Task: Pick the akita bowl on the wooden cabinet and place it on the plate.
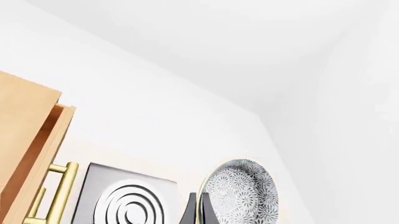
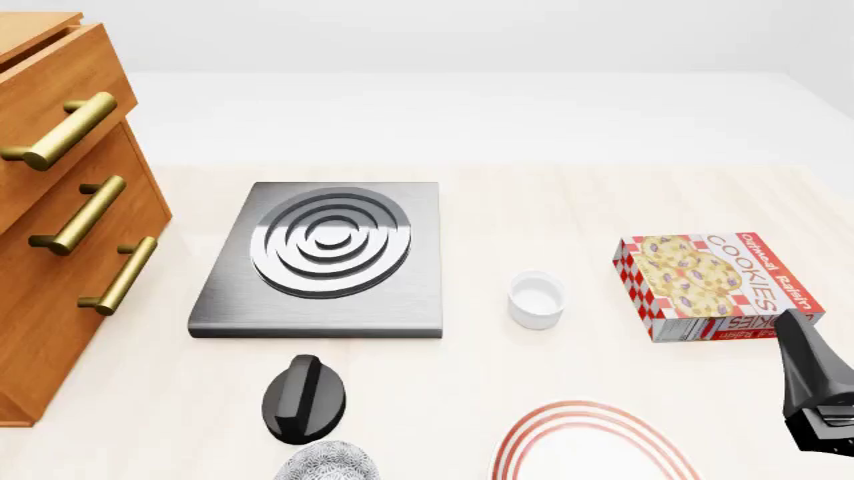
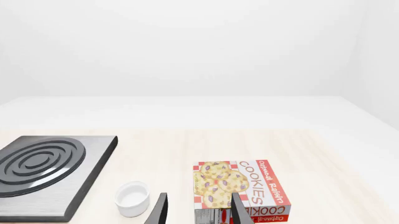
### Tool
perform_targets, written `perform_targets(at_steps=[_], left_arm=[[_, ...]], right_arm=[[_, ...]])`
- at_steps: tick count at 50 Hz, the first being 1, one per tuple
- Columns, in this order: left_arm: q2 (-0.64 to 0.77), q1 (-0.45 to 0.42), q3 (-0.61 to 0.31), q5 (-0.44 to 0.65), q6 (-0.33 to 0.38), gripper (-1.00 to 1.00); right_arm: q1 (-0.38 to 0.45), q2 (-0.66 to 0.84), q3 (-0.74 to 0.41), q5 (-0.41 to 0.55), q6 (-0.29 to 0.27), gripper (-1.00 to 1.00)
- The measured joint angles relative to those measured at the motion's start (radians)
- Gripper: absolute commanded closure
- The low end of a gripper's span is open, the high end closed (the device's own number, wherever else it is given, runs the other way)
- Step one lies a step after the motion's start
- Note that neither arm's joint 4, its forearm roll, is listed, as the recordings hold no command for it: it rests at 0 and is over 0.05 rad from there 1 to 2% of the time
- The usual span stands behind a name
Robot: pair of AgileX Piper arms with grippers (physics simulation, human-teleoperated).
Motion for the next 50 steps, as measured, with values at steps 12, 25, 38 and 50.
perform_targets(at_steps=[12, 25, 38, 50], left_arm=[[0.010, -0.049, 0.009, -0.003, -0.001, 1.00], [0.025, -0.101, 0.030, -0.009, -0.016, 1.00], [0.041, -0.148, 0.055, -0.017, -0.039, 1.00], [0.051, -0.189, 0.084, -0.033, -0.044, 1.00]], right_arm=[[0.000, 0.000, 0.000, 0.000, 0.000, -1.00], [0.000, 0.000, 0.000, 0.000, 0.000, -1.00], [0.000, 0.000, 0.000, 0.000, 0.000, -1.00], [0.000, 0.000, 0.000, 0.000, 0.000, -1.00]])
